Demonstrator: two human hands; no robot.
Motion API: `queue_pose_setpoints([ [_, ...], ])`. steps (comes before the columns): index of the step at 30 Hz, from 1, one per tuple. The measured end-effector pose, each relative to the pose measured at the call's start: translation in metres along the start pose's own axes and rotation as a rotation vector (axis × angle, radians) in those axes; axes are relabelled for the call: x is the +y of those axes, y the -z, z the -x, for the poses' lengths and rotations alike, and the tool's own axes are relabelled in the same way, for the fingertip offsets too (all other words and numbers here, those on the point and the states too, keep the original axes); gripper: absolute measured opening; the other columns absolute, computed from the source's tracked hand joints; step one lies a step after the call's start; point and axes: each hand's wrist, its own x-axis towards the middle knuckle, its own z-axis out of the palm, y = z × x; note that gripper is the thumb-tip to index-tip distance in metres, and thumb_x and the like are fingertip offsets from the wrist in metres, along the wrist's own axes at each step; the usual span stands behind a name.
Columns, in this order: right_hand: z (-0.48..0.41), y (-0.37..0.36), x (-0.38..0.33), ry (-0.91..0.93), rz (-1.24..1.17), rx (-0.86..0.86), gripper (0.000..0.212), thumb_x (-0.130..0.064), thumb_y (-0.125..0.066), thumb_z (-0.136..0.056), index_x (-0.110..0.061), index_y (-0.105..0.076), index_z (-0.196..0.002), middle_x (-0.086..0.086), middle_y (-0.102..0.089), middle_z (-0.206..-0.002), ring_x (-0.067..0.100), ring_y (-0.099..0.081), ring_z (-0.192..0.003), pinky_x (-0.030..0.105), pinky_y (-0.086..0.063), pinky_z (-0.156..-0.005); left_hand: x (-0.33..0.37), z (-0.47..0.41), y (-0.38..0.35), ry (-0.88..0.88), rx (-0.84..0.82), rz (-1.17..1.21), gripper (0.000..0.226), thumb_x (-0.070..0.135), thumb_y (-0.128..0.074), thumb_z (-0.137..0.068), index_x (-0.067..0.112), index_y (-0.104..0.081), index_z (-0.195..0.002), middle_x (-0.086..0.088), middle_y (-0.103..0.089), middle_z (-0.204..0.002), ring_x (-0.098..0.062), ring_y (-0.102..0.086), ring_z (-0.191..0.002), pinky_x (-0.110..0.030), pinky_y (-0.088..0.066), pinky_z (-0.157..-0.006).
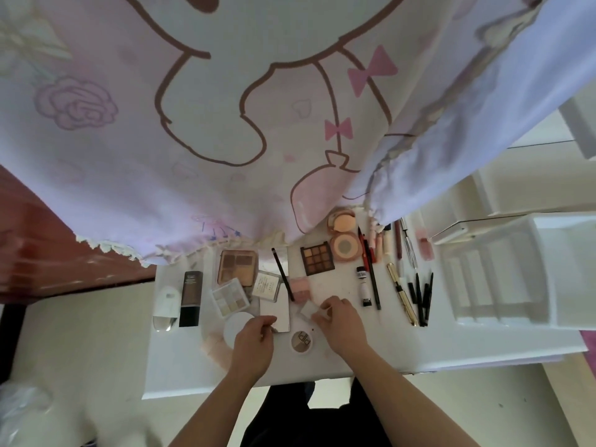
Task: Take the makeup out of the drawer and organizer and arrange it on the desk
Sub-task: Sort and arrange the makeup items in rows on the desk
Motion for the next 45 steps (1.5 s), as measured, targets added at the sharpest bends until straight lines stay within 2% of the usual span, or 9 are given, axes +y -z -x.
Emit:
queue_pose_setpoints([
  [9, 0.0, 0.006, -0.005, 0.105, 0.268, -0.016, 0.064, -0.056, -0.063, -0.083, -0.02, -0.041, -0.131, 0.003, -0.042, -0.124, 0.025, -0.054, -0.109, 0.031, -0.044, -0.077, 0.01, 0.004, 0.0, 0.071, -0.002, 0.048, 0.029, 0.005, -0.049, -0.095, 0.02, -0.067, -0.111, 0.003, -0.069, -0.107, -0.01, -0.061, -0.101, -0.025, -0.045, -0.092],
  [12, -0.004, 0.005, -0.014, 0.118, 0.337, -0.027, 0.044, -0.039, -0.061, -0.087, -0.014, -0.048, -0.121, 0.006, -0.045, -0.119, 0.025, -0.055, -0.108, 0.032, -0.05, -0.081, 0.014, 0.007, 0.004, 0.102, -0.03, 0.041, 0.028, 0.008, -0.05, -0.095, 0.023, -0.067, -0.112, 0.004, -0.069, -0.11, -0.011, -0.062, -0.105, -0.028, -0.047, -0.096],
  [16, 0.002, 0.021, -0.026, 0.144, 0.069, -0.019, 0.042, -0.038, -0.066, -0.082, -0.019, -0.059, -0.118, -0.001, -0.057, -0.111, 0.017, -0.06, -0.098, 0.029, -0.051, -0.084, 0.041, 0.019, 0.021, 0.187, -0.024, 0.217, 0.016, 0.014, -0.057, -0.094, 0.023, -0.068, -0.101, 0.006, -0.073, -0.098, -0.017, -0.067, -0.097, -0.041, -0.053, -0.092],
  [19, 0.024, 0.051, -0.045, 0.301, -0.226, 0.014, 0.045, -0.044, -0.076, -0.08, -0.035, -0.061, -0.121, -0.023, -0.061, -0.105, -0.002, -0.06, -0.097, 0.019, -0.051, -0.084, 0.089, 0.033, 0.046, 0.213, -0.034, 0.567, 0.012, 0.013, -0.059, -0.095, 0.012, -0.069, -0.089, -0.001, -0.073, -0.08, -0.02, -0.065, -0.076, -0.03, -0.052, -0.069],
  [24, 0.067, 0.111, -0.067, 0.472, -0.363, 0.119, 0.057, -0.04, -0.08, -0.079, -0.053, -0.053, -0.127, -0.049, -0.052, -0.111, -0.013, -0.05, -0.109, 0.006, -0.04, -0.086, 0.153, 0.054, 0.095, 0.054, -0.131, 0.652, 0.022, 0.026, -0.058, -0.096, 0.014, -0.075, -0.101, -0.003, -0.076, -0.097, -0.017, -0.061, -0.083, -0.03, -0.044, -0.071],
  [31, 0.098, 0.17, -0.082, 0.698, -0.337, 0.151, 0.055, -0.03, -0.08, -0.081, -0.037, -0.06, -0.132, -0.027, -0.06, -0.119, 0.002, -0.054, -0.114, 0.009, -0.041, -0.089, 0.215, 0.077, 0.127, -0.202, -0.359, 0.588, 0.025, 0.038, -0.071, -0.083, 0.018, -0.079, -0.095, 0.004, -0.069, -0.079, -0.006, -0.052, -0.067, -0.018, -0.039, -0.059],
  [35, 0.104, 0.188, -0.081, 0.735, -0.248, 0.186, 0.058, -0.04, -0.077, -0.082, -0.042, -0.056, -0.136, -0.026, -0.058, -0.13, 0.004, -0.049, -0.128, 0.023, -0.042, -0.105, 0.229, 0.078, 0.126, -0.237, -0.379, 0.554, 0.031, 0.037, -0.082, -0.072, 0.016, -0.079, -0.094, 0.003, -0.065, -0.07, -0.007, -0.054, -0.064, -0.015, -0.043, -0.059],
  [40, 0.115, 0.199, -0.082, 0.778, -0.246, 0.287, 0.056, -0.039, -0.079, -0.082, -0.035, -0.06, -0.134, -0.022, -0.06, -0.129, -0.002, -0.054, -0.122, 0.023, -0.047, -0.102, 0.238, 0.074, 0.12, -0.192, -0.453, 0.681, 0.038, 0.027, -0.082, -0.064, 0.006, -0.078, -0.095, -0.02, -0.073, -0.097, -0.031, -0.065, -0.088, -0.045, -0.051, -0.09],
  [45, 0.122, 0.206, -0.08, 0.851, -0.217, 0.442, 0.051, -0.036, -0.083, -0.078, -0.023, -0.067, -0.125, -0.013, -0.066, -0.119, 0.0, -0.06, -0.112, 0.019, -0.049, -0.096, 0.236, 0.071, 0.116, -0.149, -0.473, 0.828, 0.061, 0.025, -0.086, -0.059, -0.01, -0.069, -0.106, -0.037, -0.063, -0.115, -0.041, -0.064, -0.1, -0.038, -0.058, -0.086],
])
